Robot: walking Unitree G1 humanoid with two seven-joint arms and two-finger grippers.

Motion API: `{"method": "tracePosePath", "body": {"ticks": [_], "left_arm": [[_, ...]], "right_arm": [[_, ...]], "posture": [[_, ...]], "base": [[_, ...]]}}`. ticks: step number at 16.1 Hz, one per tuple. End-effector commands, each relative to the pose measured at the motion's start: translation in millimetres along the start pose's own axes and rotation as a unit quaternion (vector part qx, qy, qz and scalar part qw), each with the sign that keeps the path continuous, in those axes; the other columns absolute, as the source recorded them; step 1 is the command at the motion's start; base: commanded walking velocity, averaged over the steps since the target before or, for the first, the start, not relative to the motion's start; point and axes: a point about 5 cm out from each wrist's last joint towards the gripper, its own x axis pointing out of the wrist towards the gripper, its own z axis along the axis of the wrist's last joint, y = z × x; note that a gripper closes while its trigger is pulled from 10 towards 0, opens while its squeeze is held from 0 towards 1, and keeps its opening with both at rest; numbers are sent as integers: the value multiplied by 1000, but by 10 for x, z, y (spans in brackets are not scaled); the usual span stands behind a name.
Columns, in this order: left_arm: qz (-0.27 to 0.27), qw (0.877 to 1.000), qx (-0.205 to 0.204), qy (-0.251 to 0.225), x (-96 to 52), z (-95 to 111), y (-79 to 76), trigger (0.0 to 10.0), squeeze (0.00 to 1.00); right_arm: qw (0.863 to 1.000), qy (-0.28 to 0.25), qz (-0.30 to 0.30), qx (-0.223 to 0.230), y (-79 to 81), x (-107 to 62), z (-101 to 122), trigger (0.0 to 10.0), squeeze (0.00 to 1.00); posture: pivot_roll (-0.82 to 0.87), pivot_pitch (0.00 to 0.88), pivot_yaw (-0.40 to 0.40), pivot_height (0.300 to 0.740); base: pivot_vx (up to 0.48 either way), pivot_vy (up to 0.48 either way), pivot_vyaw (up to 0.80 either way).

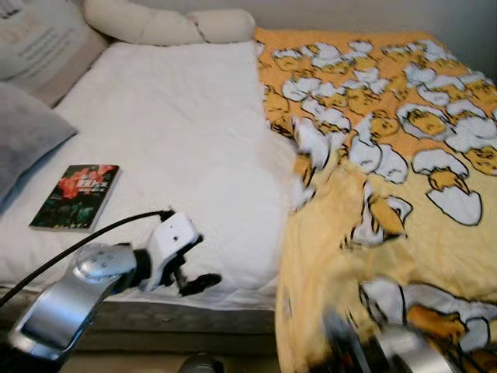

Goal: Clean up the room

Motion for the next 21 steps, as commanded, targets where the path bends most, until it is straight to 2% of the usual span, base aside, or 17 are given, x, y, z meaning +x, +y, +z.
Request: {"method": "tracePosePath", "body": {"ticks": [1, 2, 3, 4, 5, 8, 9, 12, 14, 16, 17, 19, 20, 21], "left_arm": [[2, 1000, 6, -3, -30, 26, 12, 10000, 0], [0, 1000, 7, -2, -27, 25, 8, 10000, 0], [0, 1000, 7, -3, -17, 34, 7, 10000, 0], [-1, 1000, 8, -4, -9, 40, 6, 10000, 0], [-1, 1000, 8, -3, -8, 42, 8, 10000, 0], [-2, 1000, 9, -2, -19, 32, -4, 10000, 0], [-4, 1000, 9, -1, -21, 26, -14, 10000, 0], [-7, 1000, 10, 2, -19, 24, -23, 10000, 0], [-7, 1000, 10, 1, -10, 32, -29, 10000, 0], [-9, 1000, 12, 0, -11, 41, -40, 10000, 0], [-9, 1000, 13, 1, -16, 42, -41, 10000, 0], [-10, 1000, 14, 4, -37, 29, -36, 10000, 0], [-14, 1000, 17, 10, -55, 23, -38, 10000, 0], [-15, 1000, 18, 11, -59, 22, -38, 10000, 0]], "right_arm": [[999, 5, -19, -35, -33, -18, 99, 7176, 0], [992, 8, -116, -41, -198, -55, 156, 10000, 0], [979, -18, -196, -47, -350, -111, 255, 10000, 0], [970, -66, -235, -19, -440, -184, 358, 10000, 1000], [969, -91, -231, -19, -455, -216, 443, 10000, 1000], [972, -117, -199, -36, -417, -223, 546, 10000, 1000], [975, -141, -169, -31, -400, -225, 616, 10000, 1000], [982, -150, -113, -27, -384, -127, 762, 10000, 1000], [966, -147, -208, -43, -553, -107, 923, 10000, 1000], [932, -155, -325, -34, -738, -70, 1195, 10000, 1000], [923, -161, -348, -23, -779, -59, 1267, 10000, 1000], [897, -178, -405, 1, -876, -36, 1469, 10000, 1000], [874, -147, -464, 3, -944, -7, 1553, 10000, 1000], [870, -141, -473, 4, -953, -4, 1565, 10000, 1000]], "posture": [[132, 0, 27, 740], [132, 0, 26, 740], [133, 0, 27, 740], [134, 0, 27, 740], [134, 0, 27, 740], [139, 0, 25, 740], [142, 0, 23, 740], [143, 0, 19, 740], [145, 0, 20, 740], [151, 0, 25, 740], [152, 0, 26, 740], [158, 0, 32, 740], [168, 0, 33, 740], [168, 0, 33, 740]], "base": [[0, 0, 0], [0, 0, 0], [0, 0, 0], [0, 0, 0], [0, 0, 0], [0, 0, 0], [0, 0, 0], [0, 0, 0], [0, 0, 0], [0, 0, 0], [0, 0, 0], [0, 0, 0], [0, 0, 0], [0, 0, 0]]}}
